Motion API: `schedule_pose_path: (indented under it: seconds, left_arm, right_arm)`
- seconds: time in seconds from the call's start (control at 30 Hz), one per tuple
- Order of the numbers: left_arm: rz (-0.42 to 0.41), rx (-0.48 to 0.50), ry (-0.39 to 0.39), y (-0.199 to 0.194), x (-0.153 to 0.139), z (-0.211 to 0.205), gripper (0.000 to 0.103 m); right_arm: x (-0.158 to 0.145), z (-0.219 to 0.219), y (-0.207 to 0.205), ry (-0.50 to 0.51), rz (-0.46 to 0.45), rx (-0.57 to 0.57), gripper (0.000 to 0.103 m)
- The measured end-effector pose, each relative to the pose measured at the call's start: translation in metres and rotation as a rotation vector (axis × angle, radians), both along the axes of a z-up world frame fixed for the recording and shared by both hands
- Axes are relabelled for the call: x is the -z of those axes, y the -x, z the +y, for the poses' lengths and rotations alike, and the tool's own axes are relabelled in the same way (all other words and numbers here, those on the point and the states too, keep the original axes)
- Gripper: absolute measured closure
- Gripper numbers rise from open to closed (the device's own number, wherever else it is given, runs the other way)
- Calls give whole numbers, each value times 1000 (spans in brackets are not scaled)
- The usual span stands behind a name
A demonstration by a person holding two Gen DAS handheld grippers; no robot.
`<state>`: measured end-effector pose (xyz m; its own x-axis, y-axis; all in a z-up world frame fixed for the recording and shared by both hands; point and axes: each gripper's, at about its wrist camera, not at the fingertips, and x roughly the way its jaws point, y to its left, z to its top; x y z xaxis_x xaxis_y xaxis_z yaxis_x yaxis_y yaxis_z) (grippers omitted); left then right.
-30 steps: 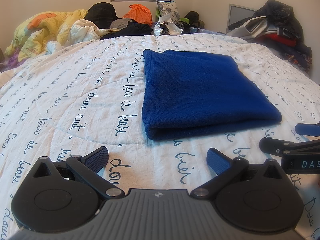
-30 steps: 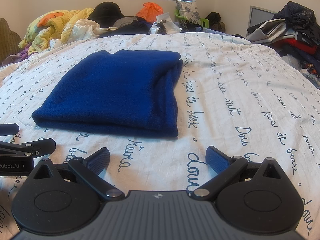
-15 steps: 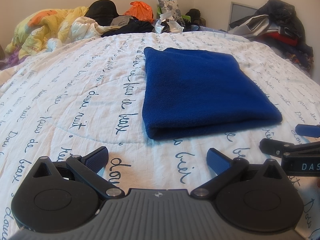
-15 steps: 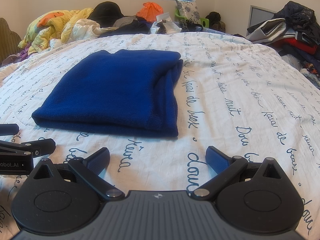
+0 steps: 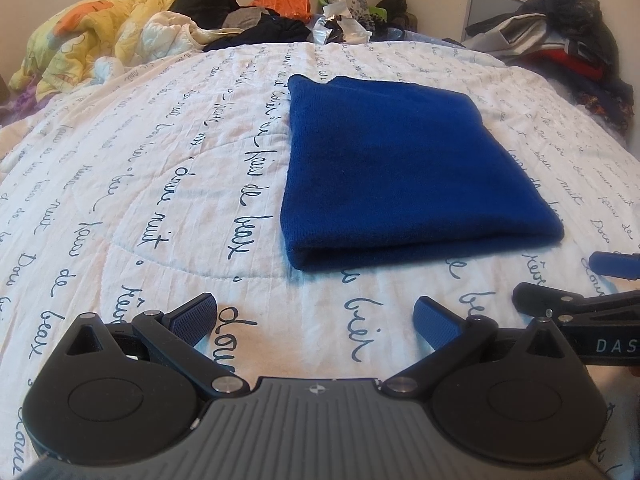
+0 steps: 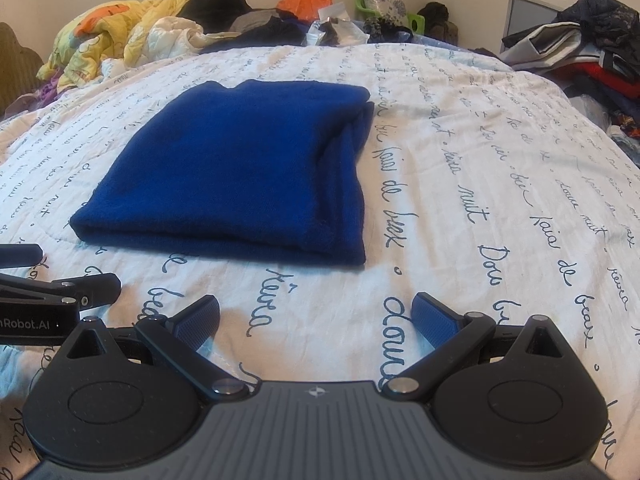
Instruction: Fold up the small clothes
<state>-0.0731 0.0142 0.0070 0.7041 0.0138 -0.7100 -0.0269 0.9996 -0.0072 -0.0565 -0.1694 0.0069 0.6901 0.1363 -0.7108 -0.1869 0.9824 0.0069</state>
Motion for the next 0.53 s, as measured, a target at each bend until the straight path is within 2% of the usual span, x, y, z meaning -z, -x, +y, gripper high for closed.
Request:
schedule_pose_path:
  seconds: [0.17, 0.3, 0.43, 0.53]
  left_arm:
    - [-19, -8, -3, 6, -1, -3, 0]
    - [-81, -13, -36, 15, -10, -6, 0]
    - [-95, 23, -15, 18, -24, -3, 0]
    - [-87, 8, -14, 14, -30, 8, 0]
  right_arm:
    - [0, 0, -1, 0, 0, 1, 0]
    - [-2, -2, -2, -14, 10, 4, 0]
    - [-11, -19, -5, -140, 21, 26, 0]
    - [-21, -43, -16, -215, 27, 17, 0]
